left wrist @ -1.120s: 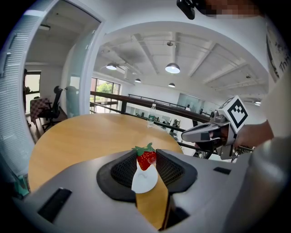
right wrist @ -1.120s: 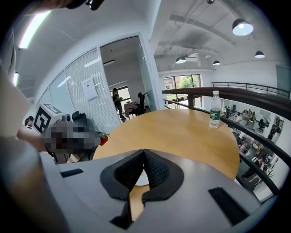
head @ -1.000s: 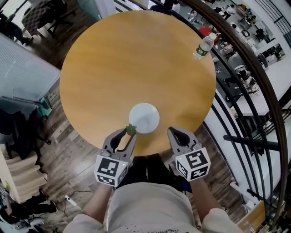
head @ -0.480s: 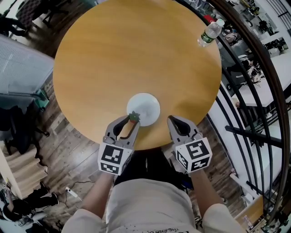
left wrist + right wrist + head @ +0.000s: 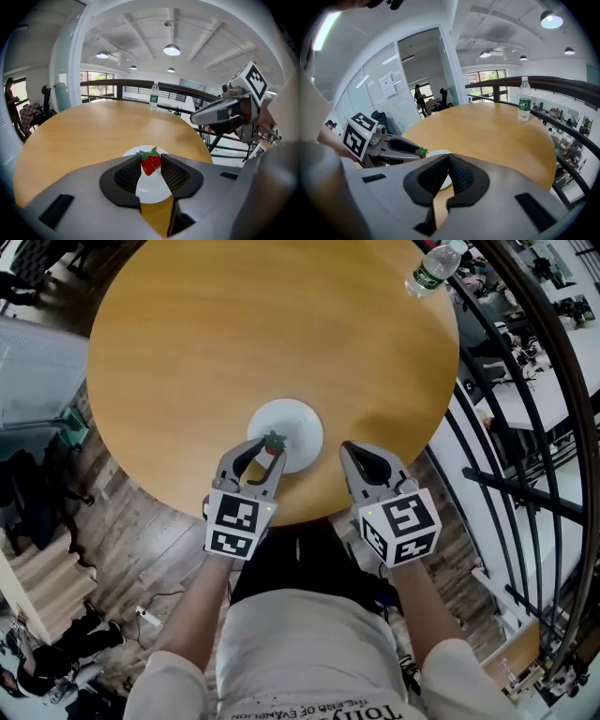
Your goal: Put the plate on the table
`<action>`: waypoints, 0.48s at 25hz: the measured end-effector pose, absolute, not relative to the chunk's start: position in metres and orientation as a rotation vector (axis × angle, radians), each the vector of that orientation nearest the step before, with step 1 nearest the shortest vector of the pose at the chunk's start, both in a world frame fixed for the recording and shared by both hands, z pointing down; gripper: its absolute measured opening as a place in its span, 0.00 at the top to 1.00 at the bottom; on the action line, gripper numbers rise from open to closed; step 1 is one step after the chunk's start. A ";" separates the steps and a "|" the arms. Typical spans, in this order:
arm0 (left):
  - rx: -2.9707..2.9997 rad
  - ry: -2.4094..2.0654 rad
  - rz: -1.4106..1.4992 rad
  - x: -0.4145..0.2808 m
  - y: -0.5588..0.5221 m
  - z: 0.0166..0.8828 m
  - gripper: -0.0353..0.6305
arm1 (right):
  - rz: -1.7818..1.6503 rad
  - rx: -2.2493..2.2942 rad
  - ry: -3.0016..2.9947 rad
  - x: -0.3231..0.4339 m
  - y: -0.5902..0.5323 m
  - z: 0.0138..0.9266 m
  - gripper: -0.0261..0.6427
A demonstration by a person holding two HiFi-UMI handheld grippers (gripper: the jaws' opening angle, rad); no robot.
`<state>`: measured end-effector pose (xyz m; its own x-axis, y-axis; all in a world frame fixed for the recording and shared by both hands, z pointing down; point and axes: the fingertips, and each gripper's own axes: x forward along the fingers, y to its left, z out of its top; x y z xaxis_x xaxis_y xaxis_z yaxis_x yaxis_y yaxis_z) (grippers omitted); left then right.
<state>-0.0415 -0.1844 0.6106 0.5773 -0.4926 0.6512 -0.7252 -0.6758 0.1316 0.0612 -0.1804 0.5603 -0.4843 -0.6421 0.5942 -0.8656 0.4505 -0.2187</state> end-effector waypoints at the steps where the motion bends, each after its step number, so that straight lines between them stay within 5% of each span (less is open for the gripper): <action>1: 2.426 -0.977 0.845 -0.040 -0.185 0.615 0.73 | 0.708 1.266 -2.276 0.062 -0.181 0.562 0.93; 12: 2.401 -0.918 0.980 -0.027 -0.189 0.650 0.73 | 0.732 1.264 -2.270 0.065 -0.183 0.575 0.93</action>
<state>-0.0272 -0.1890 0.6501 0.5415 -0.4245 0.7257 -0.6961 -0.7103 0.1039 0.0650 -0.1827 0.5749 -0.4860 -0.6337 0.6018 -0.8659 0.4424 -0.2335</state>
